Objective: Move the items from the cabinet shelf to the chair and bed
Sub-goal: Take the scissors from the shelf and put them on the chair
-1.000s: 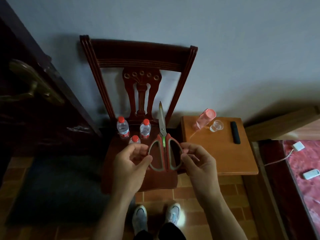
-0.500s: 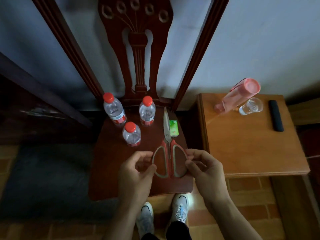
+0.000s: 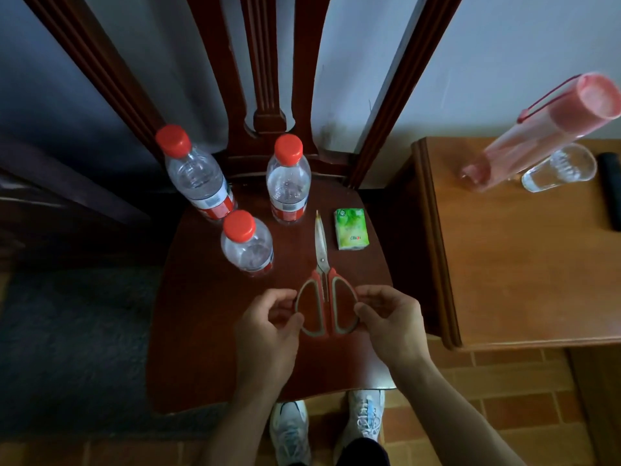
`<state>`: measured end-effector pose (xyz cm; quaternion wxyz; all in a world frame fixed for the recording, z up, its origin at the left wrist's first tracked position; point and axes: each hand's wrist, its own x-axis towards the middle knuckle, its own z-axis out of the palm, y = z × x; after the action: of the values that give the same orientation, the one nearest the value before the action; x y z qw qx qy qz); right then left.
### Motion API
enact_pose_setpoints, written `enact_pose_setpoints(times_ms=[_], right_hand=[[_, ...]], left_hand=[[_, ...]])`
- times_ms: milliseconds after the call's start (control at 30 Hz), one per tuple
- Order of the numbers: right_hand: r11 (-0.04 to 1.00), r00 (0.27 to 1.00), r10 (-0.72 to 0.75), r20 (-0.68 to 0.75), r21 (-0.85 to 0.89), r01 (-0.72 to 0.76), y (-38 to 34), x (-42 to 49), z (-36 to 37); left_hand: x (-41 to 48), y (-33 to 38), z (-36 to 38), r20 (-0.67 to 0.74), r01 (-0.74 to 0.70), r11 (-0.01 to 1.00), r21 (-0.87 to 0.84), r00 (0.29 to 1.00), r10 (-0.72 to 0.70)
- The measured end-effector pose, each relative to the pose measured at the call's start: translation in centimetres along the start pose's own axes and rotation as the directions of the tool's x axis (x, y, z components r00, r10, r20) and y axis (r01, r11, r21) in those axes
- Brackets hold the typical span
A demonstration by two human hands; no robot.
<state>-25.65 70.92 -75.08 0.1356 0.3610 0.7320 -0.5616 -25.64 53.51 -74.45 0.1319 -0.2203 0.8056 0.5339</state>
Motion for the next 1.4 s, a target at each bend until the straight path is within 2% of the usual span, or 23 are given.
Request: enact_pose_setpoints(times_ms=[467,767,1000,1200,1400], right_hand=[[0.993,0.999,0.032,-0.044,-0.110,-0.037,2.1,4.9,3.1],[0.970,0.999,0.008,-0.035,-0.244,-0.017,2.0,5.0,3.1],[0.947,0.998,-0.067,-0.002,-0.316,0.062,1.3,4.0,3.1],[0.952,0.998,-0.056,0.039,-0.298,0.065,0.3,2.8,3.1],[0.975,0.994,-0.111,-0.001,-0.194,0.109,-2.6,0.1,2.1]], left_hand=[[5.0,-2.7,2.4,-0.010,0.022,0.992,0.125,1.000,-0.021],[4.8,-3.2,3.0,-0.029,-0.008,0.987,0.163,1.000,0.013],[4.5,-3.5,3.1,-0.007,-0.053,0.982,0.180,0.998,0.055],[3.8,-2.6,2.5,-0.006,-0.034,0.983,0.179,0.999,0.035],[2.3,1.0,1.8,-0.021,-0.003,0.999,0.048,1.000,0.004]])
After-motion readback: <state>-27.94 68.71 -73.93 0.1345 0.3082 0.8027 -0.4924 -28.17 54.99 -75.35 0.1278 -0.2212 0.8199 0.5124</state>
